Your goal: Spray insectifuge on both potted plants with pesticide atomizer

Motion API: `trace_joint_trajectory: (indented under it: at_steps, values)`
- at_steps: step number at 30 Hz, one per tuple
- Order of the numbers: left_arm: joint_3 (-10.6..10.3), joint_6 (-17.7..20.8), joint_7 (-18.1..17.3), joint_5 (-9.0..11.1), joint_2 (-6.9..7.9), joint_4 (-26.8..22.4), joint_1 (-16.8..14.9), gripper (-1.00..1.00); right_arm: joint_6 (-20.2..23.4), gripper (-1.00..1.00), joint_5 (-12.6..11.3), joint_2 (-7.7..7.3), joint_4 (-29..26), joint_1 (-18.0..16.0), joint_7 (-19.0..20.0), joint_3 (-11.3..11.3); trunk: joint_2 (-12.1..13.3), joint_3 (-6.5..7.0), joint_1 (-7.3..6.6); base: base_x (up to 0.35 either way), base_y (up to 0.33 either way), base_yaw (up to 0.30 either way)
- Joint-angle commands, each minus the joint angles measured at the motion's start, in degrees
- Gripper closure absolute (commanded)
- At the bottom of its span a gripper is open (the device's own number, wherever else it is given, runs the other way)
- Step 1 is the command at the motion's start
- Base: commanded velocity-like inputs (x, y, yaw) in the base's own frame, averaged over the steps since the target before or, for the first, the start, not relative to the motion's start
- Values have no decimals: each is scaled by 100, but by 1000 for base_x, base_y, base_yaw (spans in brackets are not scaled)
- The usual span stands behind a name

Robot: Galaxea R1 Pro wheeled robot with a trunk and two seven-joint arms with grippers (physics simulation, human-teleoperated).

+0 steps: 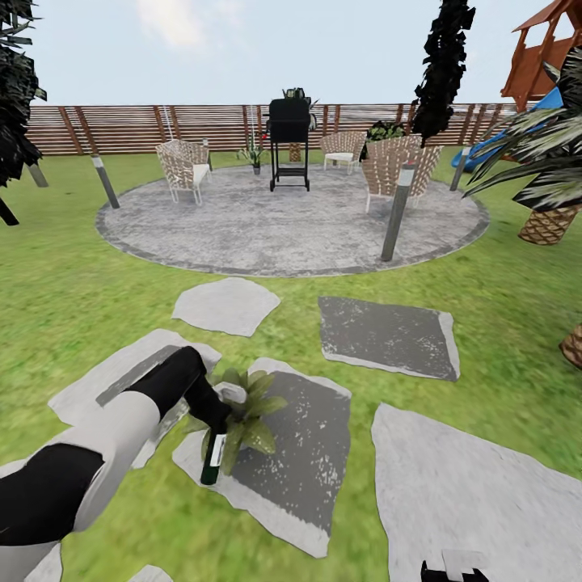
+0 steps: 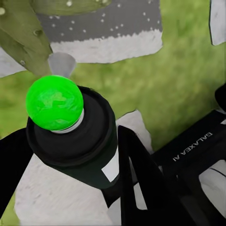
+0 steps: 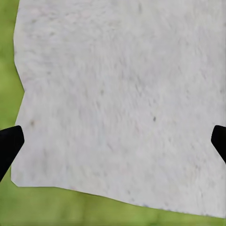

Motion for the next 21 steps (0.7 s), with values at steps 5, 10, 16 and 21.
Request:
trace_joint_trajectory:
  at_steps: [5, 10, 16, 21]
  values:
    - [-36, 29, -58, -50, 42, -16, 73, 100, -19, -100, 60, 0, 4, -5, -20, -44, -2, -5, -1, 0, 0, 0]
    - [-22, 20, -58, -59, -17, -11, 112, 100, -19, -100, 53, 0, 1, -5, -21, -44, -2, -5, -1, 62, -38, 0]
    - [-15, 25, -58, -51, -37, -3, 139, 100, -25, -100, 50, 14, -1, -5, -21, -44, -2, -6, -1, 229, -153, 99]
    - [-12, 10, -58, -51, -13, 56, 275, 100, -28, -100, 48, 11, -4, -5, -21, -44, -2, -9, -1, 245, -154, 121]
